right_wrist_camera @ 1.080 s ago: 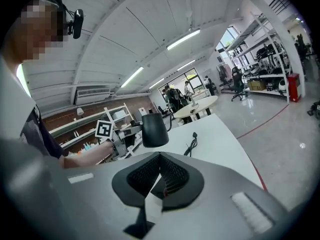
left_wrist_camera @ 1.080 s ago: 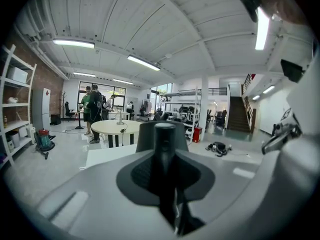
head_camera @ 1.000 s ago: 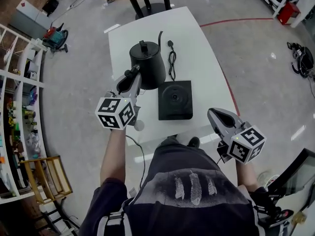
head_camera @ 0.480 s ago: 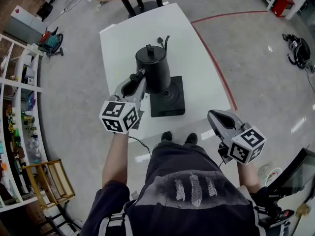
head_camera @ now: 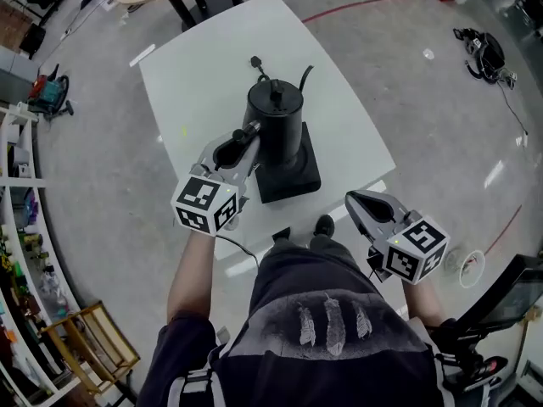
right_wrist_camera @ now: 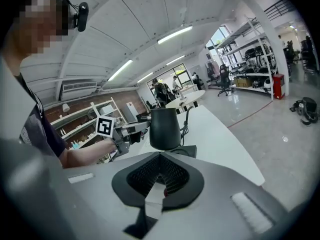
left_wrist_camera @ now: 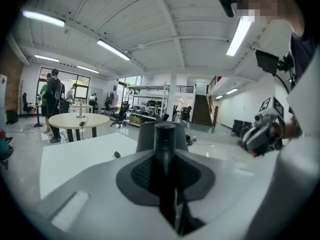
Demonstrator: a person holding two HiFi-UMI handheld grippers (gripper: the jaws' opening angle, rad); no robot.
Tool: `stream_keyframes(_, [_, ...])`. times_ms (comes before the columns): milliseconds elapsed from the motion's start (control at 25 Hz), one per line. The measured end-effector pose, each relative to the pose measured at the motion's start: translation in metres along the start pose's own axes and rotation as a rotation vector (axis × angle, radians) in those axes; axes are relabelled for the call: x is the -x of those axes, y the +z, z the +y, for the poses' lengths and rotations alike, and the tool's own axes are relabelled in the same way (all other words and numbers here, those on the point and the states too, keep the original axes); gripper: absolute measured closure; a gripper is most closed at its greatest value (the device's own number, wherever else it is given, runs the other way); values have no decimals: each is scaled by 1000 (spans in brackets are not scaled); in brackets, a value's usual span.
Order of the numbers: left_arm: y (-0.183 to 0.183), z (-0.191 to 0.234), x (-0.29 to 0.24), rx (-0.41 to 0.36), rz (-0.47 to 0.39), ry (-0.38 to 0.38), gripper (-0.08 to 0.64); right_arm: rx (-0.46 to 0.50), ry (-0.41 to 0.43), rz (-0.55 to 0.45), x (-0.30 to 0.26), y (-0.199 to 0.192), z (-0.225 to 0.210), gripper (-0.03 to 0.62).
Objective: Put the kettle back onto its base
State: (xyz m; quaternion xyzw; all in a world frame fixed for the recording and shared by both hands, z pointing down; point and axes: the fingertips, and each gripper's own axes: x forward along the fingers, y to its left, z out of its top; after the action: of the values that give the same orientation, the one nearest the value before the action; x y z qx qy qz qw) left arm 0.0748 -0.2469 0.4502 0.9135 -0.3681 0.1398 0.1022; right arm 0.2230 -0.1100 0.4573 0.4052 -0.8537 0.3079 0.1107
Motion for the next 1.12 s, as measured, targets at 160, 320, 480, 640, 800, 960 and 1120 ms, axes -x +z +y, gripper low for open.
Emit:
stream_keyframes(160, [-15,-12,-23,-2,27,-88,505,-28,-59,2,6,-1,-12,592])
stream_keyframes(320, [-21,-25,-41,-12,36,-163,505,-45,-102,0,11,1,-20,592])
stream_keyframes(480, [-21,-35,-55,-29,33,-223,505,-53,-141,-2,12,7,-27,592])
stream_keyframes(640, [-29,-36,-63,-28,43,-243,505,-59,-146,-1,9,10,-24,592])
stream_keyframes(800, [-34,-40,-71,-26,37,-261,505,-67,-168,10,13,9,-31,592])
stream_keyframes(960, [-36,-43,-73,-31,31,-274,505,-45,-169,29,9,12,-28,592])
stream_keyframes(1120, [-41,-47,-70,-31,25,-282,505,-33,-173,27,8,14,-21,592])
